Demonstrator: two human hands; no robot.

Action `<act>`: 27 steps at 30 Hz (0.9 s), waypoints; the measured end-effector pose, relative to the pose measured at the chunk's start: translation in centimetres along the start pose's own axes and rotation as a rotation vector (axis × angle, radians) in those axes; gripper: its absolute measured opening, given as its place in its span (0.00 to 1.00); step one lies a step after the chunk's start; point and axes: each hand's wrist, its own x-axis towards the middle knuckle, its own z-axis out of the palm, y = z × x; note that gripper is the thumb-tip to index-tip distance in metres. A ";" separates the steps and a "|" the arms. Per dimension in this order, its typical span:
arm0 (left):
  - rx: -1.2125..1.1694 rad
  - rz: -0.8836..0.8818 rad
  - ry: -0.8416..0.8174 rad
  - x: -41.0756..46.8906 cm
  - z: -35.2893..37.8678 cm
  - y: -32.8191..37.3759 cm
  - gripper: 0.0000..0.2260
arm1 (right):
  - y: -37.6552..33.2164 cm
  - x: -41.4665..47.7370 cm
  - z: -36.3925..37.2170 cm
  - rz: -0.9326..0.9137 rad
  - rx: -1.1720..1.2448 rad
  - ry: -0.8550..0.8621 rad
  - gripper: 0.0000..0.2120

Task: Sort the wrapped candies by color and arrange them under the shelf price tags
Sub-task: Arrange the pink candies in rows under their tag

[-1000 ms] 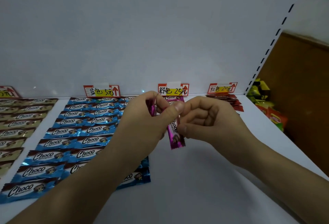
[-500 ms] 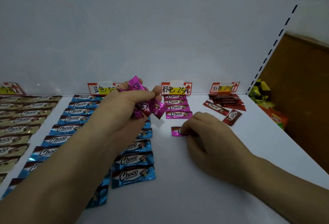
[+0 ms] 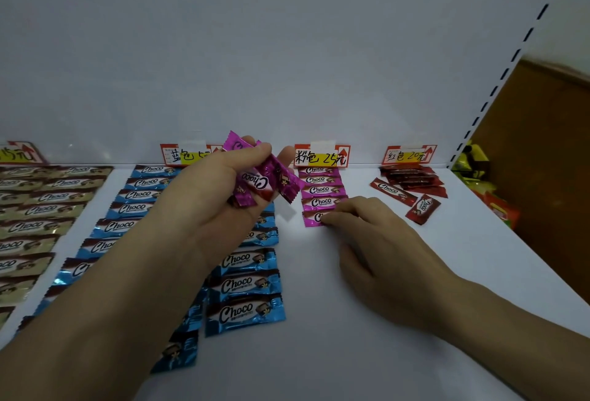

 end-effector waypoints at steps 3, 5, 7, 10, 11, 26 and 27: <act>0.031 0.018 -0.035 0.0 -0.1 -0.1 0.10 | 0.1 0.2 -0.2 -0.006 0.096 0.107 0.17; 0.099 0.019 -0.065 0.0 0.0 -0.6 0.09 | -0.1 0.6 -0.7 0.014 0.316 0.252 0.12; 0.199 0.002 -0.094 0.0 -0.1 -1.6 0.09 | -0.7 1.0 -1.6 0.088 0.722 0.274 0.12; 0.311 0.021 -0.113 -0.1 0.0 -3.2 0.16 | -1.2 1.1 -2.3 0.064 1.001 0.258 0.13; 0.342 0.043 -0.116 -0.2 0.0 -3.6 0.16 | -1.3 1.2 -2.3 0.054 0.994 0.262 0.13; 0.271 0.175 0.028 -1.0 0.2 -0.8 0.08 | 2.4 0.1 -3.3 -0.433 -0.125 0.472 0.06; 0.272 0.181 0.029 -1.1 0.3 -0.7 0.08 | 2.2 0.1 -3.1 -0.425 -0.131 0.420 0.07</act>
